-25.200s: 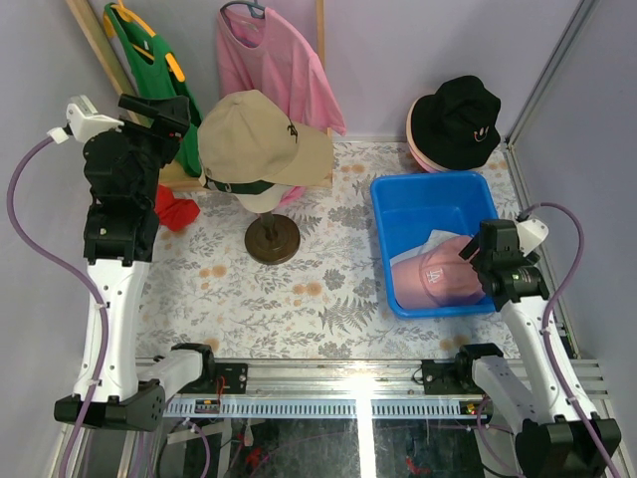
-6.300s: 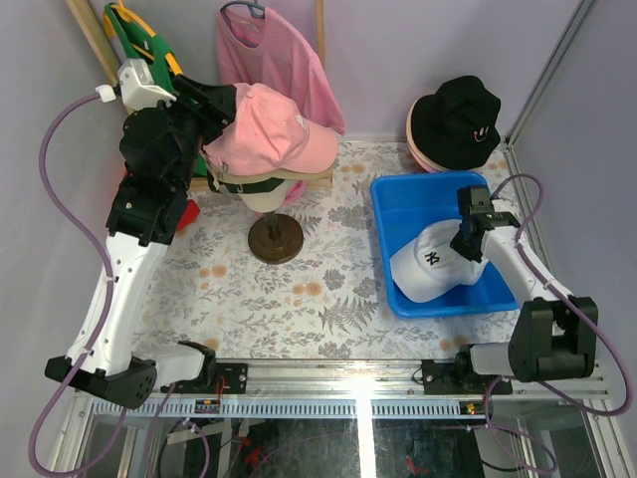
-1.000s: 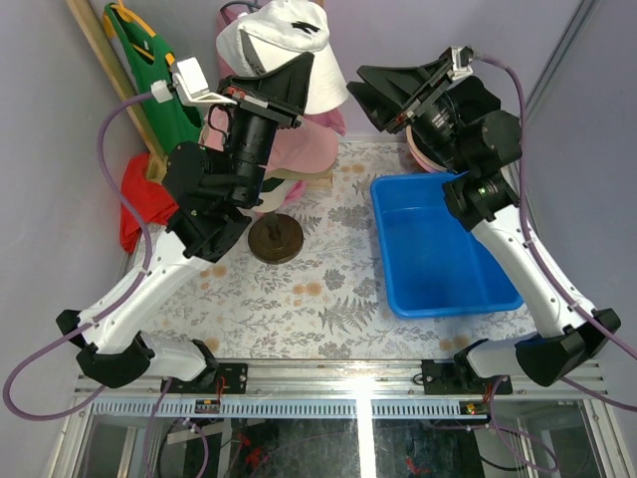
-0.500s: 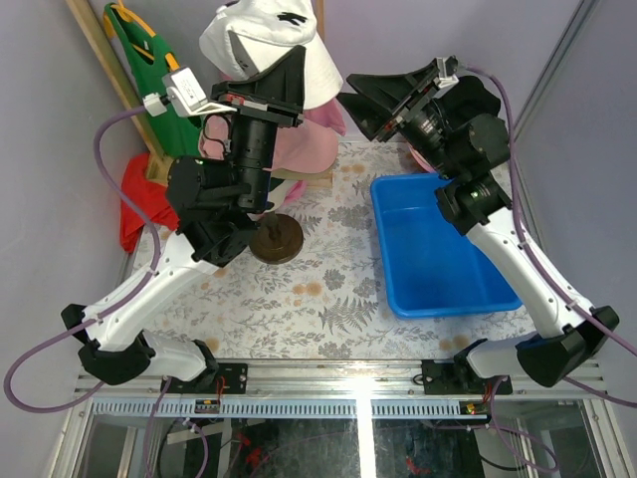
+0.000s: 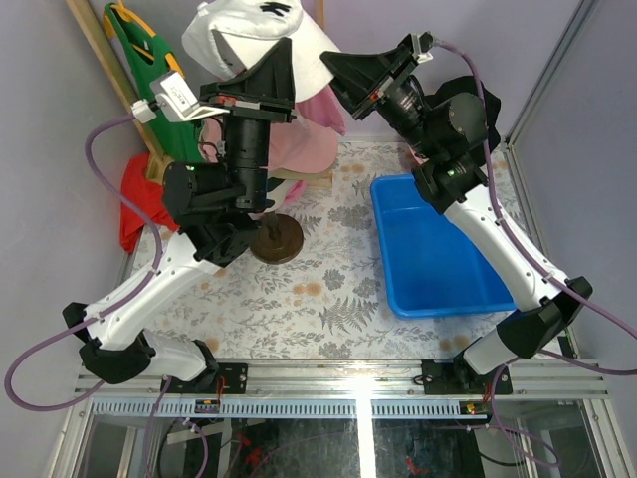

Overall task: Stack the hats
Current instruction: Stack the hat on the hat.

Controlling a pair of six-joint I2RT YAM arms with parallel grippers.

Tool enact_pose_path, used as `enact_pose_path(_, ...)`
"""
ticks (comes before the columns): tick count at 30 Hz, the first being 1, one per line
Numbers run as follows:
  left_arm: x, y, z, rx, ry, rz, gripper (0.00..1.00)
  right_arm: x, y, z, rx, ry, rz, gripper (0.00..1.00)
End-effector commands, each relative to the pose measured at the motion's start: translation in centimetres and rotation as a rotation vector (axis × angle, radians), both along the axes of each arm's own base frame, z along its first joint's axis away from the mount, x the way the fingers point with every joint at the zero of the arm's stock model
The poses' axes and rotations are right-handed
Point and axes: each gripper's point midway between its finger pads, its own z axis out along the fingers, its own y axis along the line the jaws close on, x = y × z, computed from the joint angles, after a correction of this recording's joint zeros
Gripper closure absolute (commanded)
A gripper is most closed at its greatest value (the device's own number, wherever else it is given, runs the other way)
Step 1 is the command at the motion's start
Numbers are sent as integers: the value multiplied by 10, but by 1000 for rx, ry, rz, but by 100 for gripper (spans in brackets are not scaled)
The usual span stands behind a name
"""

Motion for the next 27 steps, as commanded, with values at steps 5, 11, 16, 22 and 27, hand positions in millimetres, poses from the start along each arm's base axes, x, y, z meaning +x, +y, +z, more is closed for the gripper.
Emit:
enact_pose_path(5, -13, 26, -3, 120, -48, 167, 100, -18, 5, 37, 106, -130, 128, 100)
enact_pose_path(11, -25, 65, -16, 204, -16, 294, 85, 3, 29, 41, 116, -165, 195, 100)
enact_pose_path(16, -32, 89, -34, 251, 34, 358, 67, 17, 46, 45, 128, -187, 254, 100)
enact_pose_path(22, -38, 121, -58, 253, 113, 439, 48, 40, 64, 33, 152, -162, 319, 100)
enact_pose_path(27, -38, 151, -84, 182, 241, 520, 46, 56, 74, 16, 171, -121, 358, 100)
